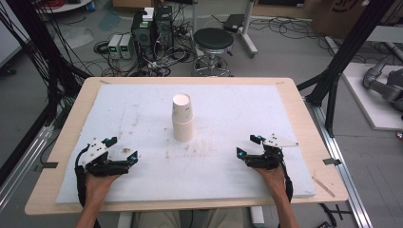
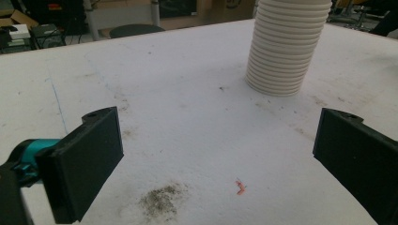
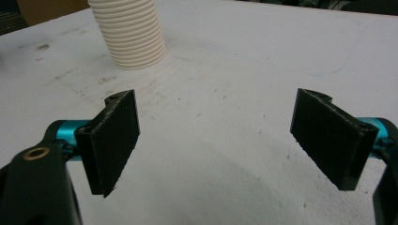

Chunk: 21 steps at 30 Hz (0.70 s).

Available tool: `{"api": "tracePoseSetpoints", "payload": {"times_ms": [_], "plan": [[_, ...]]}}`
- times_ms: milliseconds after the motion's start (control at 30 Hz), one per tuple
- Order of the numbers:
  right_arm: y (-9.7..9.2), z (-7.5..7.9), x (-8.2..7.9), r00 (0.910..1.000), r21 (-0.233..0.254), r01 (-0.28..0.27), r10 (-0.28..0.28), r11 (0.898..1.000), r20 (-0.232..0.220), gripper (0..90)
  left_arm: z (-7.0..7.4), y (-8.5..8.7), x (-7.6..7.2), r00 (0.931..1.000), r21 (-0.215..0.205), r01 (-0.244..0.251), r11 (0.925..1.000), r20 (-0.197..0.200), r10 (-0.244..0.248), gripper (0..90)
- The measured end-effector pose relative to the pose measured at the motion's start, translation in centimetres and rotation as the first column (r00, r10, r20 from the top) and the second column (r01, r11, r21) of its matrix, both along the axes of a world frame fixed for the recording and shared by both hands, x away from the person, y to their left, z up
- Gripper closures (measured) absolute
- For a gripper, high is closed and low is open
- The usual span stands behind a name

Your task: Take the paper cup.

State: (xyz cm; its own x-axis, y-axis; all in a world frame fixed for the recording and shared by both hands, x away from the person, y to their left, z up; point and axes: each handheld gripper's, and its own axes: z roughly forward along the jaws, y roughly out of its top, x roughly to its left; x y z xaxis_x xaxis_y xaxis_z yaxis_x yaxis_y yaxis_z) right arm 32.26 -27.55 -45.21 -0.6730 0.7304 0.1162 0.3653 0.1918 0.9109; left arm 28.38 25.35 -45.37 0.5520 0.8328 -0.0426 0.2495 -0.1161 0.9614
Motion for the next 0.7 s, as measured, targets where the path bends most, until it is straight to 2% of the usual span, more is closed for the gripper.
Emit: {"api": "tracePoseSetpoints", "payload": {"times_ms": [433,533,700], "plan": [[0.09,0.02,0.13,0.9999,-0.008,-0.001,0.001,1.0,-0.012,16.4,0.07,0.21,0.2,0.9996,-0.014,0.022,0.9997,-0.017,-0.022,1.8],[0.1,0.01,0.17,0.9999,-0.008,-0.002,0.002,1.0,-0.015,16.4,0.18,0.2,0.22,0.9996,-0.008,0.029,0.9996,-0.003,-0.029,1.8],[0.19,0.02,0.12,0.9999,-0.017,-0.003,0.002,1.0,-0.015,16.4,0.77,0.27,0.05,0.9988,-0.032,0.042,0.9986,0.027,-0.041,1.8]]}}
